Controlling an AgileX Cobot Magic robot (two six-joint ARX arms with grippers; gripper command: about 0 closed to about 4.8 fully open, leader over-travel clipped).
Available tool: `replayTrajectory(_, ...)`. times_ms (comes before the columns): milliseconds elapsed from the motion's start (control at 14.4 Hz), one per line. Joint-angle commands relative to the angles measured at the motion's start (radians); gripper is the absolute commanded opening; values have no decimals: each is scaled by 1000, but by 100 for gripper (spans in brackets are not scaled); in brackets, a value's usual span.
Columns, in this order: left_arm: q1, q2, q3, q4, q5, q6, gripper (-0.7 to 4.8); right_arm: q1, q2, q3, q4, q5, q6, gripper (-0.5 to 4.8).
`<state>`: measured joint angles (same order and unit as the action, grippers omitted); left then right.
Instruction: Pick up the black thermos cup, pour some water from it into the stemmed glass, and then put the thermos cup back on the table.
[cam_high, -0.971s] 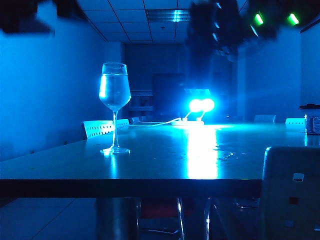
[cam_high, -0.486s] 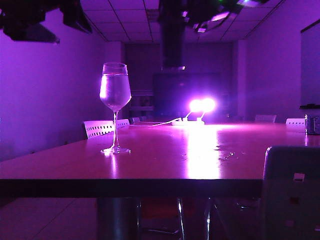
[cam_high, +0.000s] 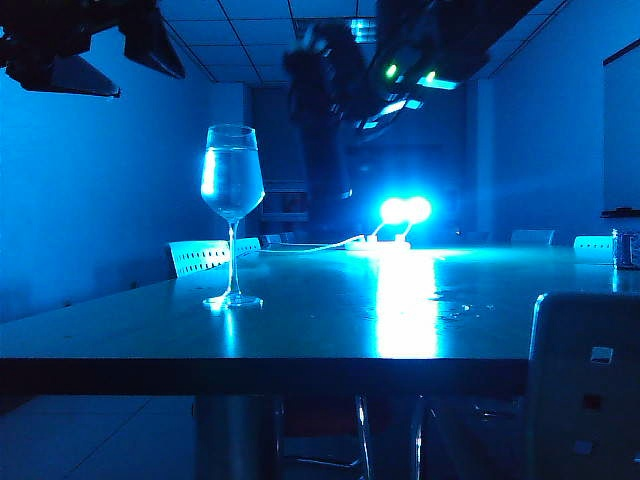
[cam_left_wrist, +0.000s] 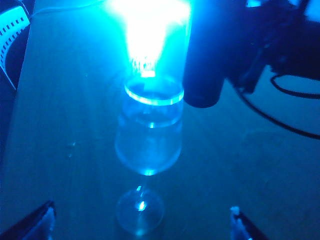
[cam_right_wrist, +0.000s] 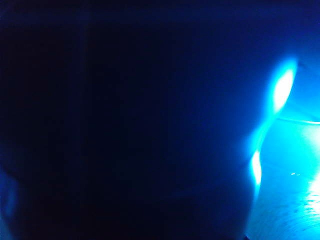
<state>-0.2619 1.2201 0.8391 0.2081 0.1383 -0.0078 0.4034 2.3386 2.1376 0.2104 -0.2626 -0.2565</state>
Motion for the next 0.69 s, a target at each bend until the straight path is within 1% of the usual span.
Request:
replayTrajectory(69,0,0,6,-52,-6,37,479,26,-18,14,21,-2,-178,199)
replayTrajectory(416,0,0,6,-80,-7,38,479,35,-18,14,33,8,-275,198)
replayTrajectory(694,0,0,6,-106,-7,39,479,35,-19,14,35,9,-411,198)
